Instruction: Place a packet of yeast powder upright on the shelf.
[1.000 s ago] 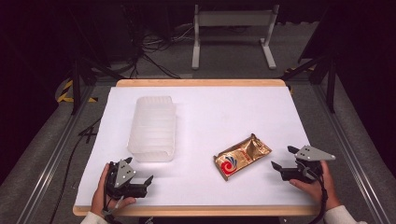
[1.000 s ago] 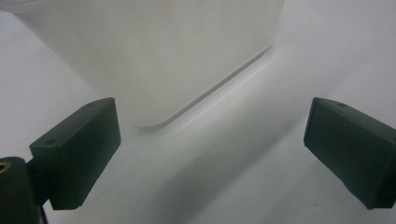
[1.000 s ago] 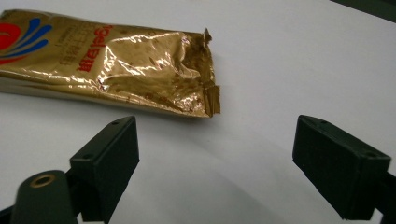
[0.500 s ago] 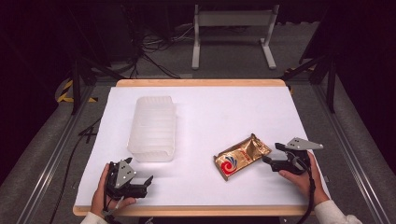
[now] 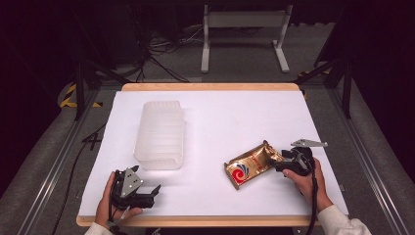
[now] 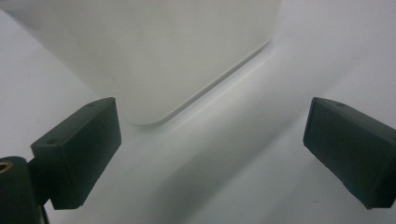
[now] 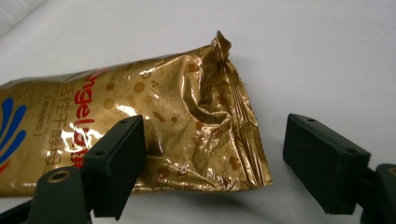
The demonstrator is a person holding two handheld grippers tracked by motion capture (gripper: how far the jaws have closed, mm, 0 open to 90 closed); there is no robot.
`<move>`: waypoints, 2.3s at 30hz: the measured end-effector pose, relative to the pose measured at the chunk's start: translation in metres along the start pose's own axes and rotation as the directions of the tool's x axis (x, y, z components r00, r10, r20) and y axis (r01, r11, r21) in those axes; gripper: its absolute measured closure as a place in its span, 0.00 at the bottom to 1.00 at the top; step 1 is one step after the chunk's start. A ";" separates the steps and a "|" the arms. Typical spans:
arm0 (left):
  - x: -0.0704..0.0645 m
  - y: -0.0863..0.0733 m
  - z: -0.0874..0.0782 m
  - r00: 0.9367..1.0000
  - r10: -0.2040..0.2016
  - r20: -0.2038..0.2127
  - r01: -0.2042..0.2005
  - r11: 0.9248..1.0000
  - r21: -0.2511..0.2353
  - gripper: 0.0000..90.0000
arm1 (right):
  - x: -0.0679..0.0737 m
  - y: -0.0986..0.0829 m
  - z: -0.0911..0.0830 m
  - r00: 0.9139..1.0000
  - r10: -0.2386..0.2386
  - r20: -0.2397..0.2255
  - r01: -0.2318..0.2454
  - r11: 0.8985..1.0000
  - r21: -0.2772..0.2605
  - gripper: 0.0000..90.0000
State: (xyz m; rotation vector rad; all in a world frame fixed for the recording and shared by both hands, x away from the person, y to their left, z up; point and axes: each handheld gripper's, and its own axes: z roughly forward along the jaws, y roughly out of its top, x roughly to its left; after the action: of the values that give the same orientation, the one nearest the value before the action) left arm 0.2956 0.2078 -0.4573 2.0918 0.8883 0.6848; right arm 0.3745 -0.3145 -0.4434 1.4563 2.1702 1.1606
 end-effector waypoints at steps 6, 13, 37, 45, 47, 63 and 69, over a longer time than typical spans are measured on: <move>-0.001 0.001 0.001 1.000 0.005 -0.002 -0.005 1.000 0.003 0.06 | 0.002 0.001 0.003 0.997 0.054 -0.051 -0.054 0.998 -0.006 0.41; -0.001 0.001 0.001 1.000 0.006 -0.004 -0.006 1.000 0.005 0.06 | -0.002 0.001 0.004 0.991 0.088 -0.098 -0.090 0.996 -0.011 0.73; -0.001 0.000 -0.001 1.000 0.006 -0.007 -0.006 1.000 0.000 0.06 | 0.011 0.010 -0.024 0.986 -0.033 -0.163 0.000 0.980 -0.199 0.99; 0.000 0.000 -0.002 1.000 0.002 -0.007 -0.002 1.000 -0.007 0.06 | 0.029 0.028 -0.033 0.974 -0.101 -0.201 0.048 0.966 -0.255 1.00; 0.000 0.000 -0.002 1.000 0.001 -0.006 -0.001 1.000 -0.008 0.06 | 0.037 0.036 -0.035 0.968 -0.131 -0.215 0.068 0.958 -0.277 1.00; 0.000 -0.002 -0.005 1.000 0.000 -0.007 0.000 1.000 -0.009 0.06 | 0.077 0.059 -0.037 0.926 -0.256 -0.276 0.168 0.937 -0.306 1.00; 0.000 -0.002 -0.005 1.000 -0.002 -0.013 0.002 1.000 -0.010 0.06 | 0.082 0.060 -0.040 0.916 -0.290 -0.276 0.203 0.931 -0.305 1.00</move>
State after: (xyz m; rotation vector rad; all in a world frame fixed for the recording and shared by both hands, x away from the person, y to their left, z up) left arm 0.2911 0.2109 -0.4560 2.0800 0.8922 0.7015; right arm 0.3516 -0.2512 -0.3572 0.8969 2.2023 1.6068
